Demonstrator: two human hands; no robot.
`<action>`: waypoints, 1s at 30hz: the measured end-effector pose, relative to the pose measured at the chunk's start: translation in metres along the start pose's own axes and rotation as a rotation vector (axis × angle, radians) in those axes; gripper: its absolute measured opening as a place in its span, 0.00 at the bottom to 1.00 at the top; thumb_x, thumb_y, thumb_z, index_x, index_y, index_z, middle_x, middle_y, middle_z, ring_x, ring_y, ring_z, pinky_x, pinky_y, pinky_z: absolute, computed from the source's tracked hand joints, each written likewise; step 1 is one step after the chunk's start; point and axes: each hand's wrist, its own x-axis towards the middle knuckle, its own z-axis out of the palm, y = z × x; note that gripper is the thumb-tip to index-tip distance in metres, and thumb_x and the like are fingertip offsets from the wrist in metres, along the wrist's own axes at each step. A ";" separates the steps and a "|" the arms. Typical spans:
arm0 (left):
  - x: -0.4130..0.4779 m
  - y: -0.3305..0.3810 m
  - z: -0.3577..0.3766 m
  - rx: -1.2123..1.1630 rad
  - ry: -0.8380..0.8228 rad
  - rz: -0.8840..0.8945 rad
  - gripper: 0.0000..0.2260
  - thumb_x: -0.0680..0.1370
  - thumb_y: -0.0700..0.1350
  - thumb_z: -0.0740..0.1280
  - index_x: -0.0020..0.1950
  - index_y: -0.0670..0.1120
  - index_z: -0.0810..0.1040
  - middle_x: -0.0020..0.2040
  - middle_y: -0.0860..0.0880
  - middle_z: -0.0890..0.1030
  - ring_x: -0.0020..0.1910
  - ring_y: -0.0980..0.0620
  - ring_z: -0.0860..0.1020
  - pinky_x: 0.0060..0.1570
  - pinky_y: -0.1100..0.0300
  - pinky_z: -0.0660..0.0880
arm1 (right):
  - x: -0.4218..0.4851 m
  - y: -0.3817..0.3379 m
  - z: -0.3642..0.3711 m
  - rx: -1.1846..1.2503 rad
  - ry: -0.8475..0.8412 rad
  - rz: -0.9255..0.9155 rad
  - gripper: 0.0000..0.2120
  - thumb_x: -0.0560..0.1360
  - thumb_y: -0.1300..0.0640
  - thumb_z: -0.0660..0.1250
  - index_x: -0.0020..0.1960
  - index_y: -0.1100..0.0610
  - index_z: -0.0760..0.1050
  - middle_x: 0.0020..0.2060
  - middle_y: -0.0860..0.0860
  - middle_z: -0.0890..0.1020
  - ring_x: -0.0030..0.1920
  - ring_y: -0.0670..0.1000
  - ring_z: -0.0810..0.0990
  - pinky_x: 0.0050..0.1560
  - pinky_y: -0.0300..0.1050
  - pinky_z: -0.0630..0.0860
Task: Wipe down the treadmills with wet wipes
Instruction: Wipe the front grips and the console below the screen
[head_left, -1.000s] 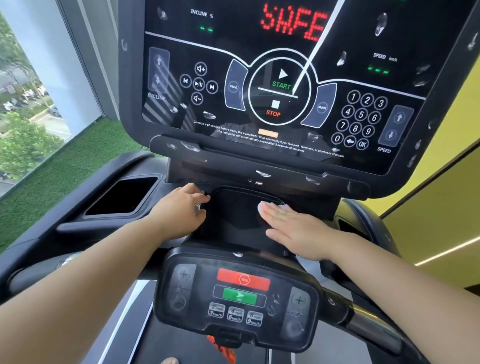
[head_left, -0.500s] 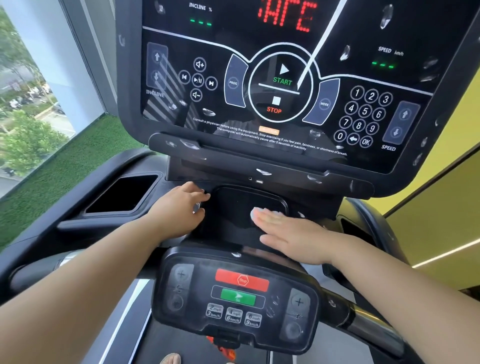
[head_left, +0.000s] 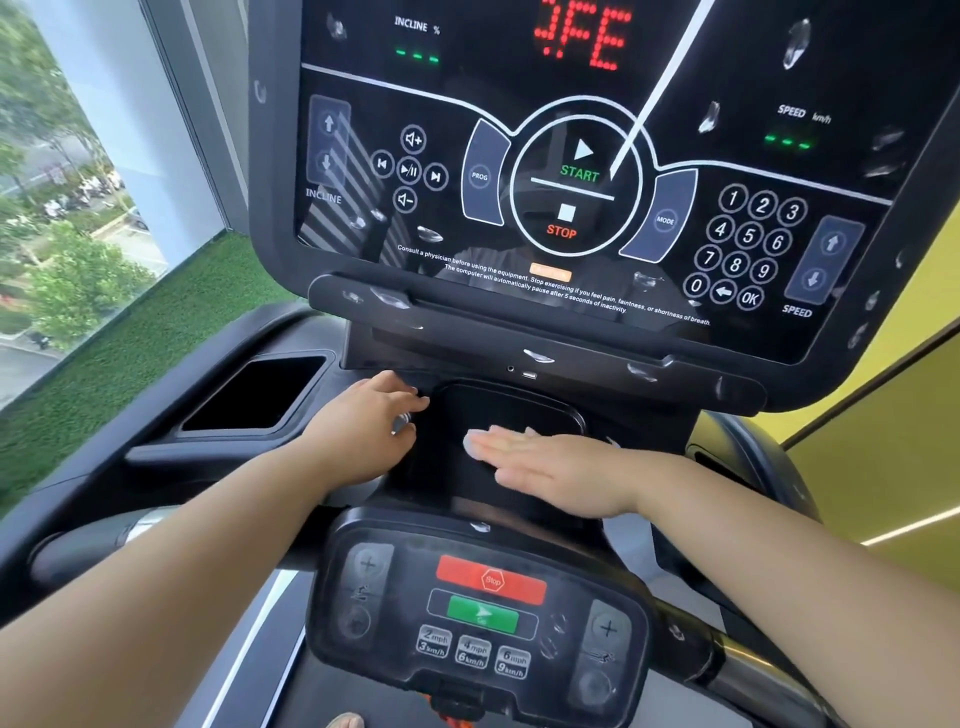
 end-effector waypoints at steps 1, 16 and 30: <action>0.000 0.000 0.000 0.000 -0.002 -0.001 0.18 0.78 0.42 0.61 0.68 0.50 0.74 0.67 0.51 0.71 0.67 0.50 0.69 0.65 0.59 0.65 | 0.004 0.002 -0.002 -0.018 0.024 0.016 0.24 0.84 0.52 0.46 0.78 0.52 0.45 0.77 0.42 0.44 0.75 0.39 0.40 0.75 0.41 0.39; -0.030 0.016 -0.029 -0.312 -0.086 -0.204 0.13 0.81 0.44 0.60 0.61 0.54 0.79 0.58 0.58 0.78 0.54 0.61 0.75 0.48 0.78 0.65 | 0.037 -0.005 -0.004 -0.158 0.134 -0.030 0.26 0.84 0.51 0.46 0.78 0.56 0.42 0.78 0.49 0.42 0.76 0.46 0.39 0.74 0.40 0.39; -0.080 0.061 -0.030 -0.379 0.033 -0.405 0.12 0.80 0.47 0.60 0.48 0.59 0.82 0.47 0.63 0.81 0.49 0.63 0.76 0.46 0.77 0.66 | 0.044 -0.007 0.008 -0.222 0.083 -0.241 0.25 0.84 0.52 0.47 0.78 0.56 0.47 0.77 0.48 0.47 0.76 0.44 0.43 0.73 0.38 0.40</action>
